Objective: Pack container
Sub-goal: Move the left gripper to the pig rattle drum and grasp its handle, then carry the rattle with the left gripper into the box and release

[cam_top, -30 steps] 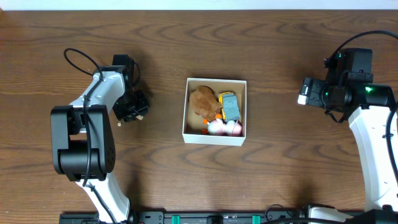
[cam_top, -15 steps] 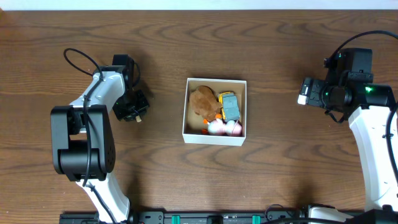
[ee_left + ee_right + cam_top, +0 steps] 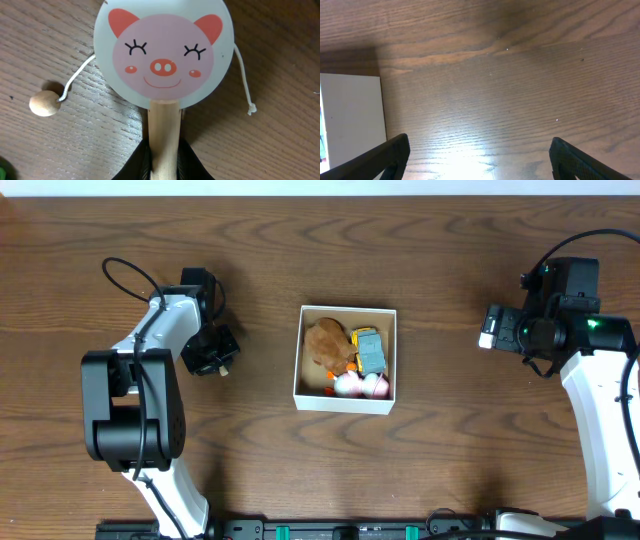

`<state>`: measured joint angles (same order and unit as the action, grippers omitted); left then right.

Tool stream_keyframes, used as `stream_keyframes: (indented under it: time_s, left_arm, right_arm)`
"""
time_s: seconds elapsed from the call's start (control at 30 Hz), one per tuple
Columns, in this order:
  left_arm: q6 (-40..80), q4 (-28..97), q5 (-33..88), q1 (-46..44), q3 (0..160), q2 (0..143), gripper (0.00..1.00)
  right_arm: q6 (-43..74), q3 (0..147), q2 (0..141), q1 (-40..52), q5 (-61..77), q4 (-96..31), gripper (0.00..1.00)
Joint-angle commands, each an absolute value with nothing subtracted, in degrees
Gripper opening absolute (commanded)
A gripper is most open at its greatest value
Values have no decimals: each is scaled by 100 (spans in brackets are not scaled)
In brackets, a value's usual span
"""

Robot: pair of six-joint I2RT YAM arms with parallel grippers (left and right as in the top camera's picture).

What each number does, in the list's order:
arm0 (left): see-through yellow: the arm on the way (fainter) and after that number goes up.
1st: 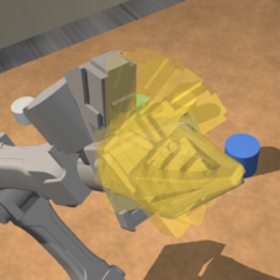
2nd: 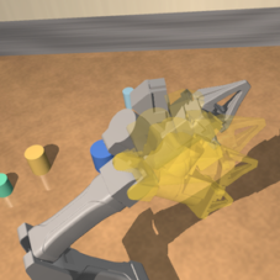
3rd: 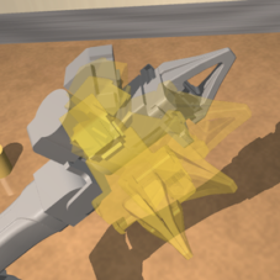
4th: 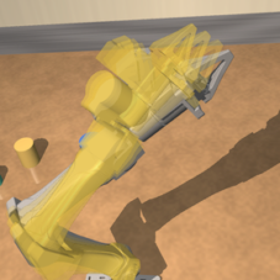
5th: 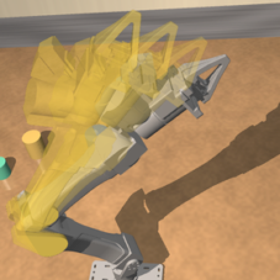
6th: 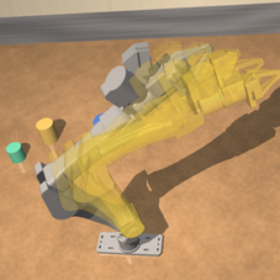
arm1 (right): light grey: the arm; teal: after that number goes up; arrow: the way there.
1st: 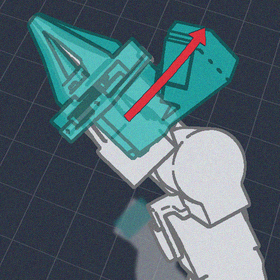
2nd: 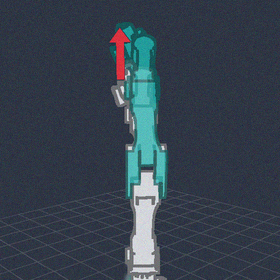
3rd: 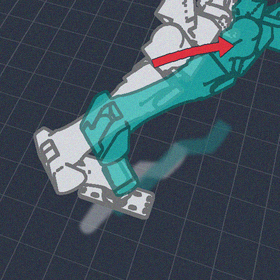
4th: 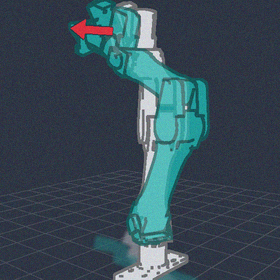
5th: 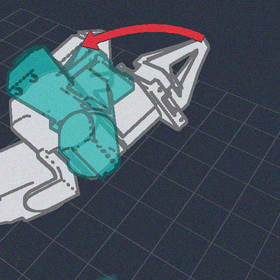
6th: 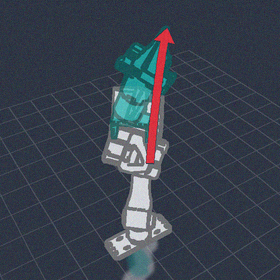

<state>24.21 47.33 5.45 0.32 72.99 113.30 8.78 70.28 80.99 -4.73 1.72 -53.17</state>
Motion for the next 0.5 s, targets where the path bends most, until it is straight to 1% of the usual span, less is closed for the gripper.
stream_keyframes:
  time_s: [0.0, 0.17, 0.27, 0.37, 0.47]
  left_arm:
    - [2443, 4803, 408, 56, 7279, 10980, 6]
    - [2338, 5048, 410, -73, 7365, 10237, 6]
    - [2003, 5262, 412, -357, 7500, 9557, 6]
    - [1332, 5293, 410, -928, 7566, 8796, 6]
    - [569, 5216, 408, -1726, 7566, 8187, 6]
  right_arm:
    - [805, 7037, 8141, -486, 172, -5336, 91]
    - [805, 7037, 8141, -486, 172, -5334, 90]
    - [805, 7037, 8141, -486, 172, -5334, 91]
    - [805, 7037, 8138, -486, 174, -5330, 91]
    - [805, 7037, 8141, -486, 174, -5321, 91]
